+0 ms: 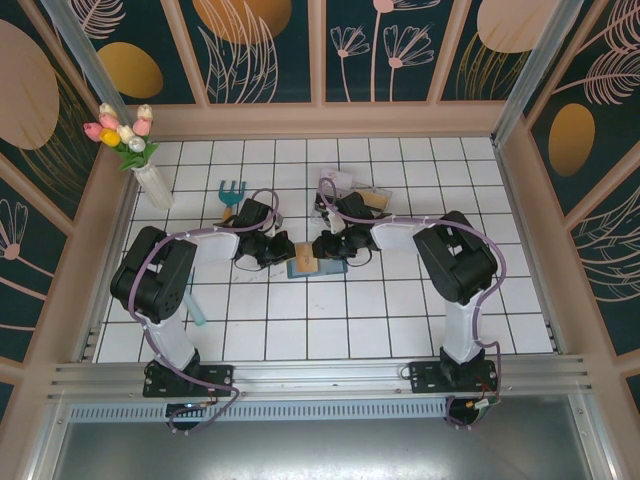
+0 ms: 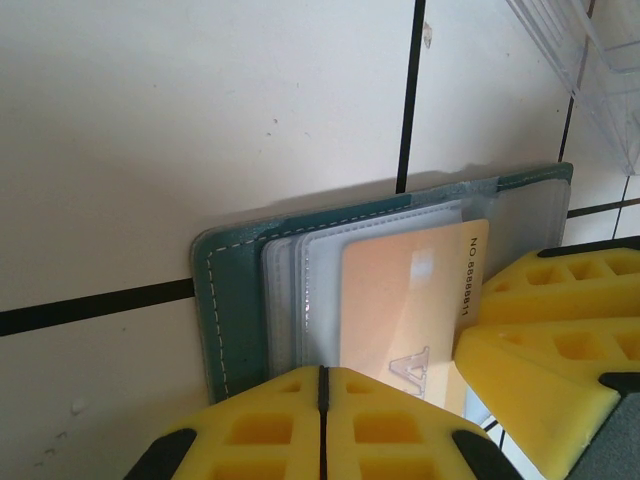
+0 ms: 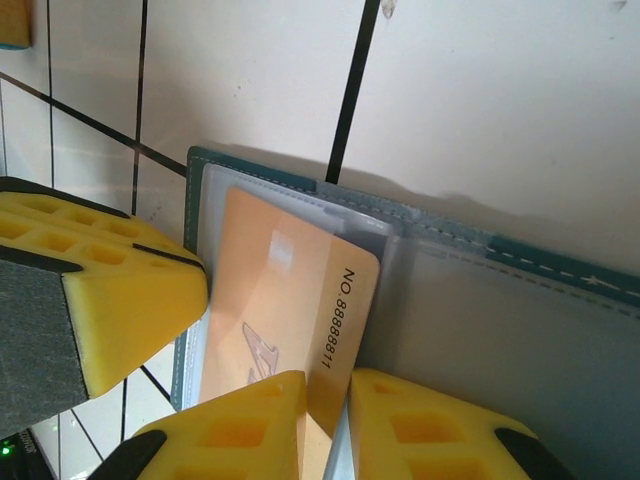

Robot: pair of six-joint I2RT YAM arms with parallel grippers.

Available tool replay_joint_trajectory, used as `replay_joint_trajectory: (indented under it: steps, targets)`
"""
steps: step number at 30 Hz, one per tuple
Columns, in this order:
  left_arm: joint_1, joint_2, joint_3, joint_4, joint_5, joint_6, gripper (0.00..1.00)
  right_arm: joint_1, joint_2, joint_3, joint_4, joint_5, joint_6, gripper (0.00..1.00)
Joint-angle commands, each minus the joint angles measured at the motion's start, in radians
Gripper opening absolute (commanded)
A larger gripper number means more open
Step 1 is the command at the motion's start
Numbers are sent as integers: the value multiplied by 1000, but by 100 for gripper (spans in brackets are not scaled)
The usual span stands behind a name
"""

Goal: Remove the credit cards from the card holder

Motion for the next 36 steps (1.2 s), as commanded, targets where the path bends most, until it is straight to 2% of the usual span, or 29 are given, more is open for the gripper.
replay_joint_trajectory:
  steps: [1,10,19,26,35,36]
  targets:
    - [-6,38,-3,-46,-39,24,8,0,33,16,3,-11,3,19]
    - [-6,14,-15,-52,-92,21,8,-16,-1,9,-65,31,-23,6]
    - [-5,15,-11,-57,-95,25,8,-52,-56,-16,-130,46,-74,5]
    - [-6,13,7,-64,-75,29,8,-62,-93,-34,-104,22,-70,0]
    - [-6,-9,72,-81,-53,44,10,-71,-197,-119,-13,-65,-31,0]
    - [-6,-9,72,-81,-52,43,10,-98,-203,-128,-5,-77,-26,0]
